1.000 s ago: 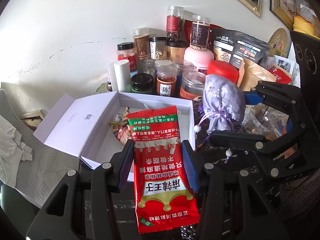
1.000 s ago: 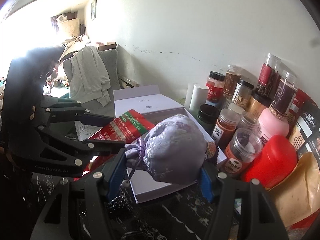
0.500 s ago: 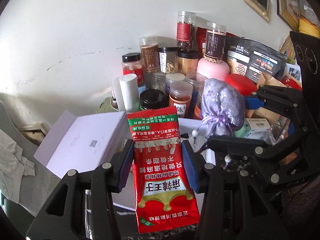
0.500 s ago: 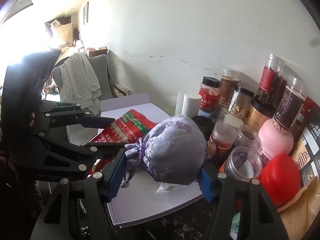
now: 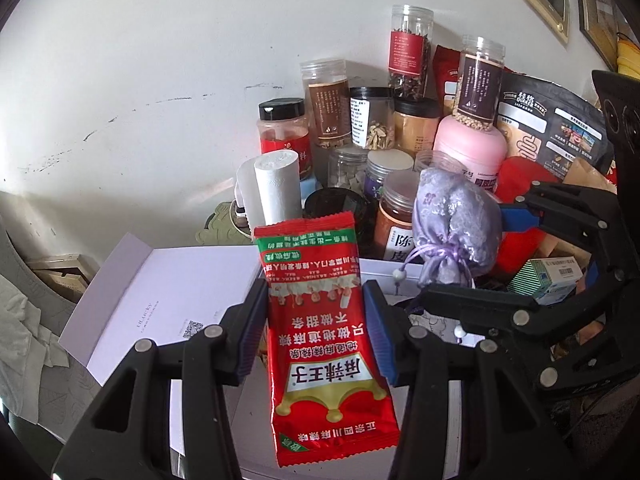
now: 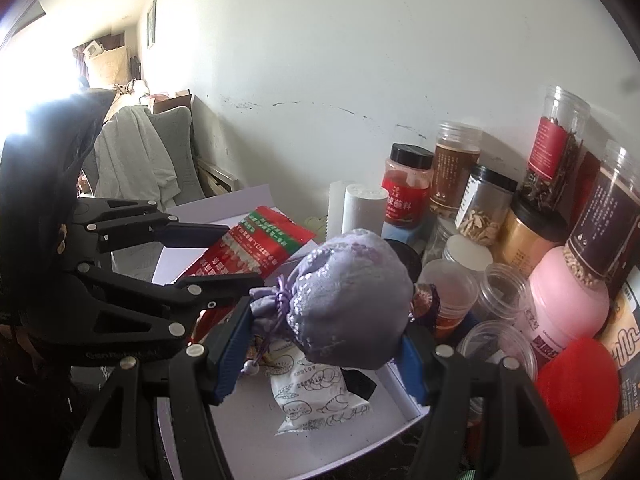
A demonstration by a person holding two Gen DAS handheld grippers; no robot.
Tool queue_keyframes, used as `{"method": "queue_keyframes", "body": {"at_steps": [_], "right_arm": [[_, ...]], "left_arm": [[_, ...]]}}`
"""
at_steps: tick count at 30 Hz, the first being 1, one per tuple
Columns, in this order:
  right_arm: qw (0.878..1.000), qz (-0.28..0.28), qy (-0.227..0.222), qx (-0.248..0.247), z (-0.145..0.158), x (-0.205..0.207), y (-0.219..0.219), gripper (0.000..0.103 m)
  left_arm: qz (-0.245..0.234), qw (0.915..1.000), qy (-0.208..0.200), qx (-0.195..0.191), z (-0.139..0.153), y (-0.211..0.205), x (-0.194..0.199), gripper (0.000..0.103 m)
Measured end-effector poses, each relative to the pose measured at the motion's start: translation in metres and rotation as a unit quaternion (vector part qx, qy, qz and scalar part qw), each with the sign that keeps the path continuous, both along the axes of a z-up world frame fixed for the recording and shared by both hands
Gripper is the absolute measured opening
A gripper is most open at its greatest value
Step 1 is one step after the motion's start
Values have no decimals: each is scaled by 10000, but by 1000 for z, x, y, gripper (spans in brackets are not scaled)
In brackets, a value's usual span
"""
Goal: Organize objects
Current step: 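Carry the red packet and lavender sachet together over the white box, then lower both items into the box and open both grippers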
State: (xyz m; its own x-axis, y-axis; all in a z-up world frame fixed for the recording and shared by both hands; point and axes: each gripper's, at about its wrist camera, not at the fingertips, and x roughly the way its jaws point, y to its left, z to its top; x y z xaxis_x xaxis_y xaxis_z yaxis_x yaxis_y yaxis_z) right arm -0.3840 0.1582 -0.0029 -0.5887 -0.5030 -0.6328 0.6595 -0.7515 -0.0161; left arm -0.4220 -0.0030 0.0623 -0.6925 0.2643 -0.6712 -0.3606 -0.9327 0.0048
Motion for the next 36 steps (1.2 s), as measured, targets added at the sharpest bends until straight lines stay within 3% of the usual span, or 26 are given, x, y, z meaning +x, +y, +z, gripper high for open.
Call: {"method": "queue_keyframes", "body": {"at_steps": [14,30,36], "right_arm": [[9981,-76,-612,26,-49,-36,3,65],[9922,4,-1218,260,-79,-49,-5,65],[9913,-49,-1278,315,-91,-53,-7,68]], "left_arm": [[-122,9989,-404,-195,-46,11,-22,46],[-277,9964,-776,-207,-74,9,-34,46],[-267,9913,-1278,-168,-101,9,-47,46]]}}
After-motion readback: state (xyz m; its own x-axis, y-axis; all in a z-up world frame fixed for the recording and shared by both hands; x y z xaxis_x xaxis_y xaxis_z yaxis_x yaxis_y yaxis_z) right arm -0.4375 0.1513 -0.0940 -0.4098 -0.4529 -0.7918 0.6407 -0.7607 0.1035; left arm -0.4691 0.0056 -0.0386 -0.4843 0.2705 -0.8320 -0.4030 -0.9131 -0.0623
